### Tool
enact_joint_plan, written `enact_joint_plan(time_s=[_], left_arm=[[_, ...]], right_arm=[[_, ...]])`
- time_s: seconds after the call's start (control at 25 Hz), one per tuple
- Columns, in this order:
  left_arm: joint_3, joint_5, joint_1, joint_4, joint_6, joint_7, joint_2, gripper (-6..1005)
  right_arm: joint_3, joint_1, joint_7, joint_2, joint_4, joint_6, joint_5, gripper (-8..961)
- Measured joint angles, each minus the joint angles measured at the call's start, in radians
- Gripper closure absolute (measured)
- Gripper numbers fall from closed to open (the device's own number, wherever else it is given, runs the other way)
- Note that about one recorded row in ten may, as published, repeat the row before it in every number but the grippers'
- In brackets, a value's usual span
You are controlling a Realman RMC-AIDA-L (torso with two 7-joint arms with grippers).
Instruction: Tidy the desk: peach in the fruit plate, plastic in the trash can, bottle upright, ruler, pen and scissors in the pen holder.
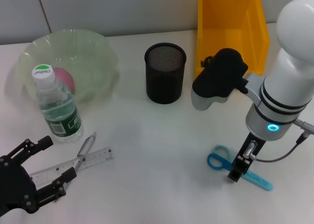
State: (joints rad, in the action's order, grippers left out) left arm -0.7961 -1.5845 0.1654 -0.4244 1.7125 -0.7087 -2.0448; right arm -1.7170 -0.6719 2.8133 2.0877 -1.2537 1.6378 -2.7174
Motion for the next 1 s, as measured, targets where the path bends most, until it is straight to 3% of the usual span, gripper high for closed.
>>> enact_joint_plan(time_s=[1.0], left_arm=[[-0.004,0.000,-0.001,0.000,0.014,0.000,0.005,160]], right_arm=[[-0.009,0.026,0.014,0.000,-0.016,-0.014,0.004,424]])
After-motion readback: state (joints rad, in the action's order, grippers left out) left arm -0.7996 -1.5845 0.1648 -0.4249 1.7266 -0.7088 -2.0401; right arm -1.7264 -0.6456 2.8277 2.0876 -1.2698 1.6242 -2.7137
